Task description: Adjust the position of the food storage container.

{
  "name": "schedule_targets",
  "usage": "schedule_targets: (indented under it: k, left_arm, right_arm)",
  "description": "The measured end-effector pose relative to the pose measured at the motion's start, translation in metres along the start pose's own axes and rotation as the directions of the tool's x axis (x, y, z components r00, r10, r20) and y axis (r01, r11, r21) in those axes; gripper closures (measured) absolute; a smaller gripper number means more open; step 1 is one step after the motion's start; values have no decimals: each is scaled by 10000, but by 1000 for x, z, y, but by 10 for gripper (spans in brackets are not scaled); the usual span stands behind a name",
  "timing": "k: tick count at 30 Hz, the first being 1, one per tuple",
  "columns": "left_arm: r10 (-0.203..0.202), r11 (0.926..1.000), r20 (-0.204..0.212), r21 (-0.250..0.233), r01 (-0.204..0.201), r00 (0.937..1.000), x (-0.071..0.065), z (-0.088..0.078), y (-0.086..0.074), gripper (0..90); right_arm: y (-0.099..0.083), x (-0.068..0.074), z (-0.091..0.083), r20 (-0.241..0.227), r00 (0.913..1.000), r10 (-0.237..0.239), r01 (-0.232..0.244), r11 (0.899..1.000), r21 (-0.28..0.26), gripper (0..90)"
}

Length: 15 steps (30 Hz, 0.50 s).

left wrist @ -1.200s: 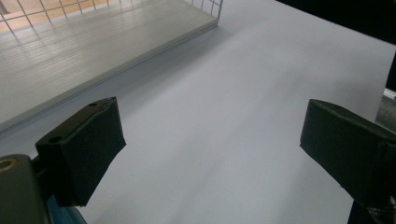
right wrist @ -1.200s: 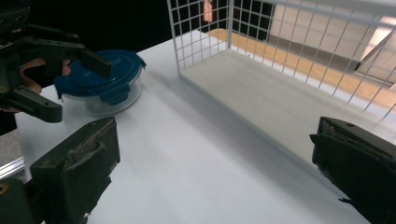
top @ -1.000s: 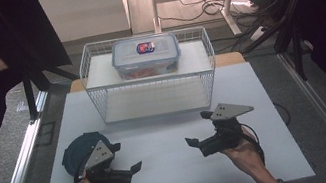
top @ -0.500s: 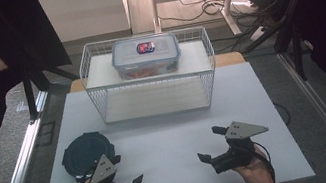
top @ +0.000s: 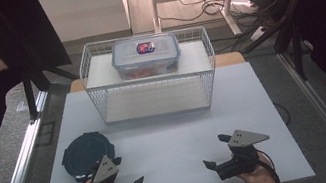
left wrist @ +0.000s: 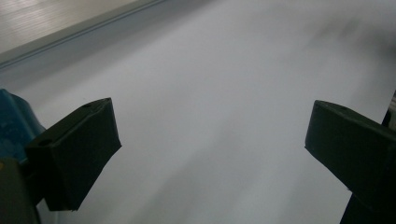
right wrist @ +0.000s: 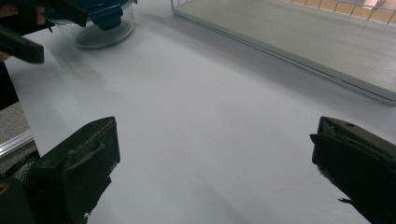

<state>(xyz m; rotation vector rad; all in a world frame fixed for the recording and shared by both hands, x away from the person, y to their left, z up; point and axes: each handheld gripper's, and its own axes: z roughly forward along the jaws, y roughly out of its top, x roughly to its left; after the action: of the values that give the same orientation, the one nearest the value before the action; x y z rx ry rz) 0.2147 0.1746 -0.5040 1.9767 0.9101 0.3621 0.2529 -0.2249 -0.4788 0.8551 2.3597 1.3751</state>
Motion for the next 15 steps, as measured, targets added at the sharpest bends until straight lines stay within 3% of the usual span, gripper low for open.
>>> schedule_targets:
  k: [5,10,13,15]
  left_arm:
    - [-421,9988,-650,-283,404,9970,15,-10,6,94]
    - [-764,9961,-1497,-559,687,9858,37,-27,7,339]
    - [-1400,9884,-1819,-834,1266,9733,58,-40,4,484]
    - [-1819,9811,-2143,-1051,1625,9597,73,-49,0,585]
  right_arm:
    - [-2,-3,3,85,9999,103,-104,9998,145,7]
    - [-4,-4,6,101,9999,83,-86,9996,251,8]
    - [-5,-4,8,94,9999,58,-62,9993,356,10]
    - [-6,-4,9,107,9999,-23,18,9991,434,12]
